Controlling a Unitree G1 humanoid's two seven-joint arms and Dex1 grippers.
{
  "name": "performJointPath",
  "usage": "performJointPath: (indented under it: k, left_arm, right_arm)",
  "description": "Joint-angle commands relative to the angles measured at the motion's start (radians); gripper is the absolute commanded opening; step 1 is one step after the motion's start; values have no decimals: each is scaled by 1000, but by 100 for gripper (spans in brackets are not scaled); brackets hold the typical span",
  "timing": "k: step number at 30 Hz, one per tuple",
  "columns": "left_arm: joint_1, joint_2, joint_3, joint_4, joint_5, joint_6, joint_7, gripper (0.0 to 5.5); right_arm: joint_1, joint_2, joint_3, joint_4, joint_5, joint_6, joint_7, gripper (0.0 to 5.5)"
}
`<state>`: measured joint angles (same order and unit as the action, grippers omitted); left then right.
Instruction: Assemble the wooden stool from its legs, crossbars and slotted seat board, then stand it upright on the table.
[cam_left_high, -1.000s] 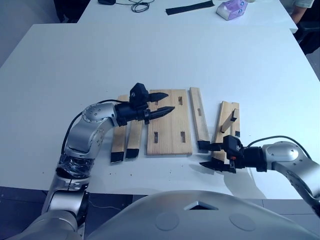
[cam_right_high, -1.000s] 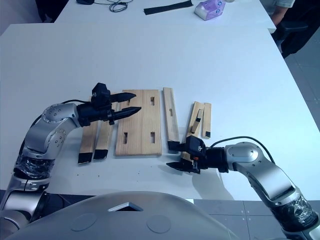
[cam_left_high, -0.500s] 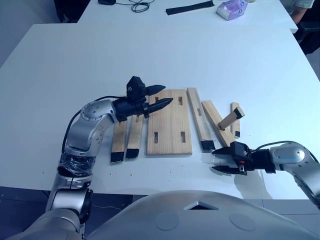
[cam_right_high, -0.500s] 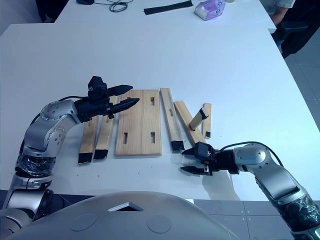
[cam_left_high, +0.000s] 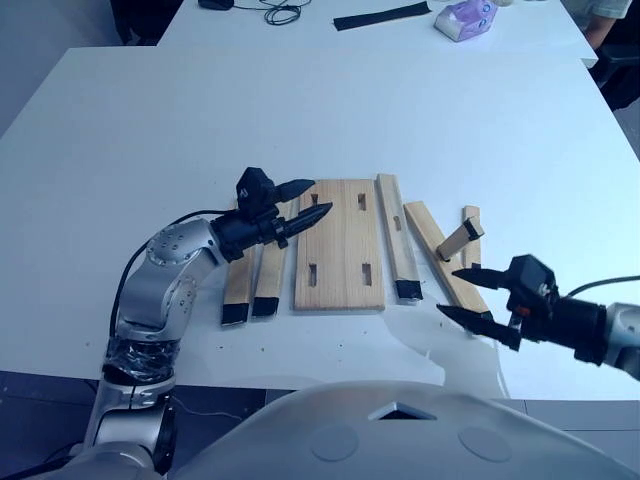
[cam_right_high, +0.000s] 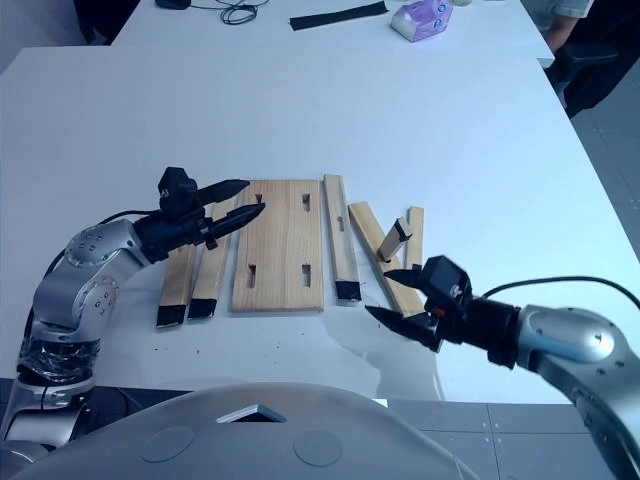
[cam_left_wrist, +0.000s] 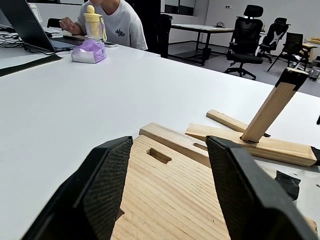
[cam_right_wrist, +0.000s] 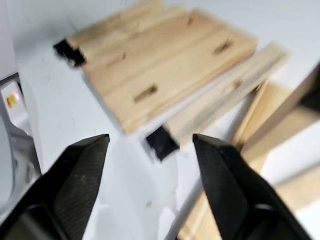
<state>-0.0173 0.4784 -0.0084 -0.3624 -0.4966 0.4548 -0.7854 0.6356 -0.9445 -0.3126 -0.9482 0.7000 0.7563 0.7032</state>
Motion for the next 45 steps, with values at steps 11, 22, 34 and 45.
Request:
performJointPath:
  k: [11,22,34,45]
  left_arm:
    - [97,-20,87,-188,-53,87,190,273]
    - [109,-56,75,-222,-48,88,275,273]
    - [96,-55,88,-189,-61,91,272,273]
    - [65,-64,93,-168,-78,89,283,273]
  right_arm:
    - [33,116,56,19,-194,26,-172,325]
    - [4,217,85,45,-189,16,-210,325]
    - [27,303,134,137,-271,-34,-236,405]
    - [42,358,173,241,-327,-75,-244,405]
